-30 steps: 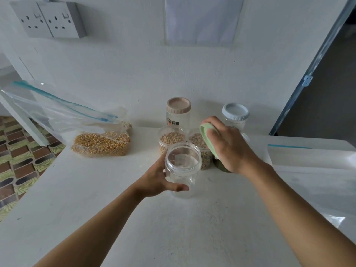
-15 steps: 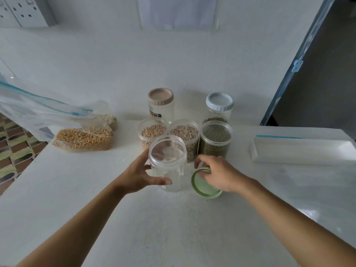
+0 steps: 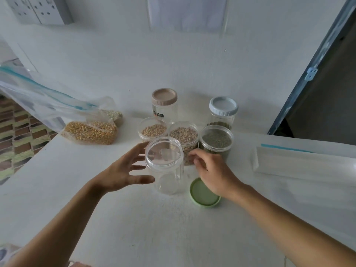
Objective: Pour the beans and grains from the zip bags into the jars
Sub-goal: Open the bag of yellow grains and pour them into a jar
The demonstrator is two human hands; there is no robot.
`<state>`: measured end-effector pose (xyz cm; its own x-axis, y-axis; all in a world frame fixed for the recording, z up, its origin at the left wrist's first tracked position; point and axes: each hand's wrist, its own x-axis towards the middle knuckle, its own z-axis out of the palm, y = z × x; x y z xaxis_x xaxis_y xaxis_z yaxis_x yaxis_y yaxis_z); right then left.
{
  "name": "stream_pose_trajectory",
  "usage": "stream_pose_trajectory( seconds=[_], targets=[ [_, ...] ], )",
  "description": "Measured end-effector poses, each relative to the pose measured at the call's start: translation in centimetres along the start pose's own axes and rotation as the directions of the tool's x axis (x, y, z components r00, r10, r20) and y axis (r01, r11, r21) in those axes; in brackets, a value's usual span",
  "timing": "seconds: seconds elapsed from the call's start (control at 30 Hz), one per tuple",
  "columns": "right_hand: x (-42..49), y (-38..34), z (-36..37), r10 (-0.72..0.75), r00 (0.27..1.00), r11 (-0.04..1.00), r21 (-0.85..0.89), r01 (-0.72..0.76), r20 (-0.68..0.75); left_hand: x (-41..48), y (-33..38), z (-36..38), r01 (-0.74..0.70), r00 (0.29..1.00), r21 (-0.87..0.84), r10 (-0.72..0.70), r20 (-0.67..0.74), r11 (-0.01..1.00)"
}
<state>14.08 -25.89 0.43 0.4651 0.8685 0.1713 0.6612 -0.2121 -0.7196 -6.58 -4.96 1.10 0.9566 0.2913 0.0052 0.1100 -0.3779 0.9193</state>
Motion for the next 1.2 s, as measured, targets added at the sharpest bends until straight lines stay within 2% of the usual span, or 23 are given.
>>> stream_pose_trajectory(
  seconds=[0.1, 0.2, 0.3, 0.4, 0.6, 0.7, 0.83, 1.0, 1.07, 1.2],
  targets=[
    [1.3, -2.5, -1.2, 0.012, 0.997, 0.983, 0.184, 0.002, -0.073, -1.3, 1.6, -2.3, 0.014, 0.999, -0.106, -0.019, -0.044, 0.994],
    [3.0, -5.1, -1.8, -0.062, 0.994, 0.965, 0.251, 0.082, -0.088, -2.3, 2.6, -4.4, 0.0, 0.983, -0.099, -0.018, -0.182, 0.995],
    [5.3, -7.9, -1.6, -0.146, 0.987, 0.962, 0.222, 0.158, -0.067, -3.0, 4.0, -6.3, -0.024, 0.925, -0.028, 0.012, -0.38, 0.999],
    [8.0, -10.8, -0.8, -0.203, 0.979, 0.963, 0.18, 0.202, -0.012, -4.2, 4.4, -8.7, -0.02, 0.835, 0.147, 0.098, -0.541, 0.989],
    [13.1, -17.3, 3.0, -0.299, 0.935, 0.951, -0.021, 0.308, 0.192, -7.0, 3.5, -15.7, 0.131, 0.675, 0.425, 0.233, -0.7, 0.896],
    [15.3, -20.3, 5.7, -0.308, 0.923, 0.925, -0.155, 0.348, 0.231, -7.7, 2.8, -19.5, 0.162, 0.683, 0.557, 0.315, -0.659, 0.814],
    [17.1, -23.3, 9.8, -0.316, 0.926, 0.862, -0.344, 0.372, 0.208, -7.4, 1.2, -23.8, 0.114, 0.794, 0.739, 0.386, -0.469, 0.664],
    [19.3, -24.8, 13.9, -0.254, 0.963, 0.788, -0.559, 0.258, 0.085, -5.7, -0.8, -27.8, 0.019, 0.859, 0.892, 0.449, -0.245, 0.452],
    [20.0, -24.8, 14.8, -0.233, 0.972, 0.805, -0.56, 0.197, 0.008, -5.0, -1.4, -29.0, -0.02, 0.867, 0.925, 0.468, -0.173, 0.379],
    [20.8, -24.4, 15.3, -0.185, 0.967, 0.911, -0.399, 0.102, -0.175, -4.2, -1.4, -30.5, -0.046, 0.853, 0.948, 0.506, -0.126, 0.314]
  ],
)
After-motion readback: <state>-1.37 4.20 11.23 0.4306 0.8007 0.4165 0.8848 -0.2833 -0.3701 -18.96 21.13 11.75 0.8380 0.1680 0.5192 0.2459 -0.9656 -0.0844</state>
